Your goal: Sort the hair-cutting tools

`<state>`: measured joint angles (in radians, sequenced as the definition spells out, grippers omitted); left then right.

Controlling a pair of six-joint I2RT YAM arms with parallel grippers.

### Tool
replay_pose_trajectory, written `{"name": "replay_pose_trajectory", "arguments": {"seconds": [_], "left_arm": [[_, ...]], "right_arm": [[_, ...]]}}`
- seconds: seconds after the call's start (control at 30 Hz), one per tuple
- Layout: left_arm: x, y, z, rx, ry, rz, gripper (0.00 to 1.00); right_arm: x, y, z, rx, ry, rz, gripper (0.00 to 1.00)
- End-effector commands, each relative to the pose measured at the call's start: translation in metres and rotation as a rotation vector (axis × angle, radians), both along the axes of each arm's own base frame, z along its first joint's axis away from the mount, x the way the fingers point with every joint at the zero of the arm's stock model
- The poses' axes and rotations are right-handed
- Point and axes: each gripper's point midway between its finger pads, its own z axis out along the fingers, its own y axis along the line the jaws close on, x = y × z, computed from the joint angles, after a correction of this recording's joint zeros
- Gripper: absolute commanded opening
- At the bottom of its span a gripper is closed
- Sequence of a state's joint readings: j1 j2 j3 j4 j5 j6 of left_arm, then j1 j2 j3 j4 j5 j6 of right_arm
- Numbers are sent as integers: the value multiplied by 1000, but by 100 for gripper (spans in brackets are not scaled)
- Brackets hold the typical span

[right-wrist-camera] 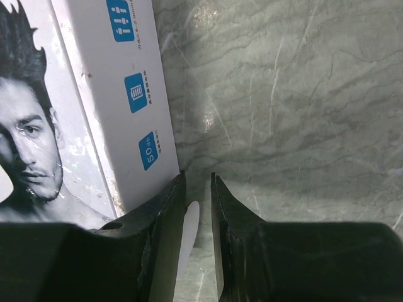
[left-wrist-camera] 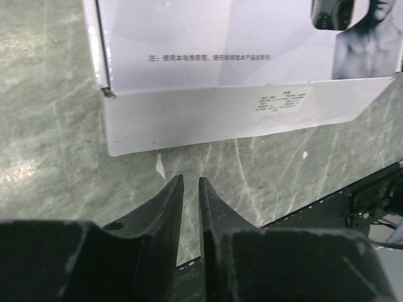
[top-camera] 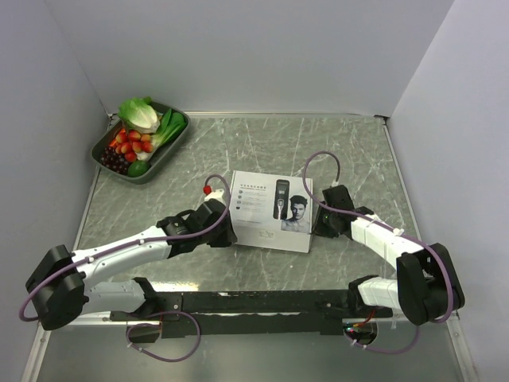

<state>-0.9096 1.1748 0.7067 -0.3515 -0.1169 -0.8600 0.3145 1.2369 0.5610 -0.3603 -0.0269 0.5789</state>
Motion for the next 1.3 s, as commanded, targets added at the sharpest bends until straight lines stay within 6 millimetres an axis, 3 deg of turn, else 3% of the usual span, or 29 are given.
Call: {"name": "replay_pose_trajectory", "arguments": {"seconds": [0.0,0.4,0.8,1.27], "left_arm": [[5,0,10,-2,-23,29,23],[7,-12,10,-26,-21,-2,22],[7,-11,15,-36,-34,-3,23],[18,-21,9,-8,-38,-13,22]], "right_arm": [[-10,2,-7,11,42,4,31],[-26,12,-4,57,72,40,30],[-43,22,-8,106,99,46,29],[-42,30,1,183,33,25,28]]}}
